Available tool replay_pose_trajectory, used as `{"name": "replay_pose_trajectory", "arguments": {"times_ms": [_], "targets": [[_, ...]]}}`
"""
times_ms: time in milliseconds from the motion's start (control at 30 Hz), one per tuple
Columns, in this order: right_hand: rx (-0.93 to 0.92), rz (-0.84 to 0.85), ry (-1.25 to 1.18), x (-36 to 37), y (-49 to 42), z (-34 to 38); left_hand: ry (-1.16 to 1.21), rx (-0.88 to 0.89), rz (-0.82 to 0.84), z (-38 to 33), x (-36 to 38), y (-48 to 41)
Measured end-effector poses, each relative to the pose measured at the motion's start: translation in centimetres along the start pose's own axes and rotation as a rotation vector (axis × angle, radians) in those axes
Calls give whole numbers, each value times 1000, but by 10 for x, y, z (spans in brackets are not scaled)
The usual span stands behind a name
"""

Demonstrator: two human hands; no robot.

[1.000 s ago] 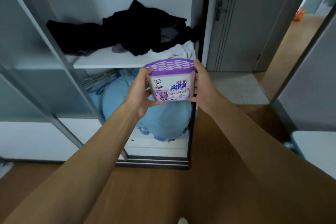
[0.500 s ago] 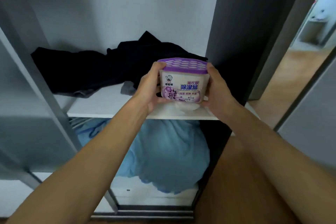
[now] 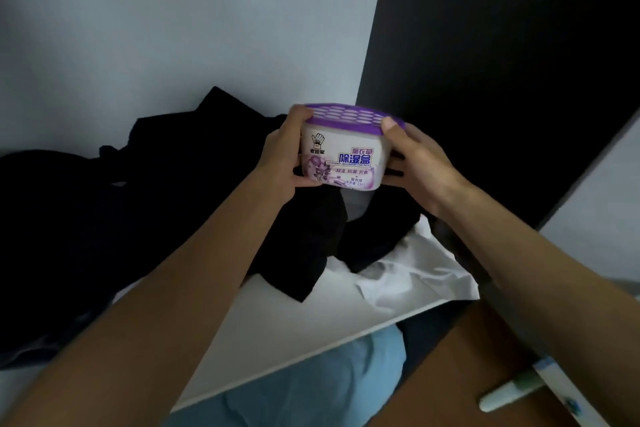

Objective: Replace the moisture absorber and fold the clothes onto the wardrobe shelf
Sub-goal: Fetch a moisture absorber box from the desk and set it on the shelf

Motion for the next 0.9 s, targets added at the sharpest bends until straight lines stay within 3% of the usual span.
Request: {"name": "replay_pose_trajectory", "arguments": {"times_ms": [100,400,633,733,800,867,900], "targets": [[-38,-59,104,-12,-30,12,-41,-4,29,-10,6,-36],[10,23,573,-27,-133,44,-125,61,49,-39,42,-125],[-64,-42,1015,-31,-213,57,-180,188,123,-54,68,-201],[-85,-88,1104,-36,-237,59,-152,198,62,-41,72,-235],[-111,-122,1197,-35,-248,51,-616,244,-14,-23,66,-258],[-157,-142,1295,-32,-257,39,-1194,237,97,7,60,-272],[-171,-144,1319,-31,-262,32,-1364,190,186,21,57,-276]]}}
Point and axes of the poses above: each hand's wrist, its own y-axis away from the middle knuckle, its own x-axis out of the palm, z = x × y, the point moved 1 cm from there along -y, towards the middle knuckle, and after that the axes turned 1 degree about -y, right-handed, at the moved point
